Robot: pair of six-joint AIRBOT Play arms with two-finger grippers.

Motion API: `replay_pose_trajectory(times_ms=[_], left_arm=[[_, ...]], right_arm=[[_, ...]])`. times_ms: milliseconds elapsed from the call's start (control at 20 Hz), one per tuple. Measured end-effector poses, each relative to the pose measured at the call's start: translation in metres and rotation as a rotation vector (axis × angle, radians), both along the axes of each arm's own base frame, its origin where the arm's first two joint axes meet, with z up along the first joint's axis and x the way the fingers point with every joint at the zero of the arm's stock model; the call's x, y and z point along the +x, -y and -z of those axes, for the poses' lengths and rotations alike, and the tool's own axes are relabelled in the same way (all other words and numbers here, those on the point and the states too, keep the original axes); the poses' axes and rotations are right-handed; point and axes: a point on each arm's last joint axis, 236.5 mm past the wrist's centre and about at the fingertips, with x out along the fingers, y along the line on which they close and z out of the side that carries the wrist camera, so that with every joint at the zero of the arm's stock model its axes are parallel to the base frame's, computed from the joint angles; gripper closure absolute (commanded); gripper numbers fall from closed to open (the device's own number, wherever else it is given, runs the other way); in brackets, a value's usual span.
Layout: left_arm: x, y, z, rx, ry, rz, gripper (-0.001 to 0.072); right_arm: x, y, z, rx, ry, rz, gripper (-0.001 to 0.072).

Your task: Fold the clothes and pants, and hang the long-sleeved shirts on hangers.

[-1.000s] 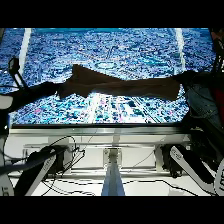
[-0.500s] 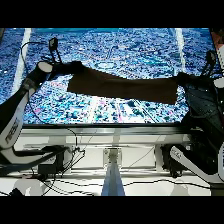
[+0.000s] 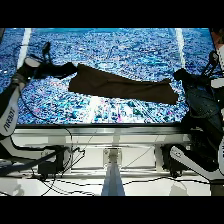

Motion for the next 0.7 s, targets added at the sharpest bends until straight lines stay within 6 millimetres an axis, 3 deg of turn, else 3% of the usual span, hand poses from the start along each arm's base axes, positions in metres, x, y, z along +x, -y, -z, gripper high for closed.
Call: replay_pose_trajectory(times_ms=[150, 250, 350, 550, 600, 650, 700], left_arm=[[-0.017, -0.035, 0.012, -0.004, -0.085, -0.023, 0.0017], [-0.028, -0.038, 0.024, -0.018, -0.137, 0.005, 0.0008], [-0.036, -0.026, 0.036, -0.041, -0.169, 0.060, 0.0006], [-0.030, 0.024, 0.046, -0.138, -0.137, 0.150, 0.0041], [-0.025, 0.035, 0.048, -0.147, -0.120, 0.159, 0.0230], [-0.021, 0.044, 0.052, -0.139, -0.102, 0.167, 0.0626], [-0.018, 0.050, 0.056, -0.120, -0.086, 0.172, 0.0692]], right_arm=[[0.000, 0.000, 0.001, 0.002, -0.003, 0.000, 0.0017], [-0.001, -0.001, 0.001, 0.009, -0.007, 0.004, 0.0016], [-0.003, -0.004, 0.002, 0.021, -0.017, -0.001, 0.0016], [-0.011, -0.014, 0.007, 0.052, -0.058, -0.032, 0.0017], [-0.014, -0.018, 0.008, 0.061, -0.071, -0.044, 0.0018], [-0.017, -0.022, 0.010, 0.070, -0.085, -0.058, 0.0018], [-0.019, -0.028, 0.011, 0.077, -0.095, -0.073, 0.0026]])
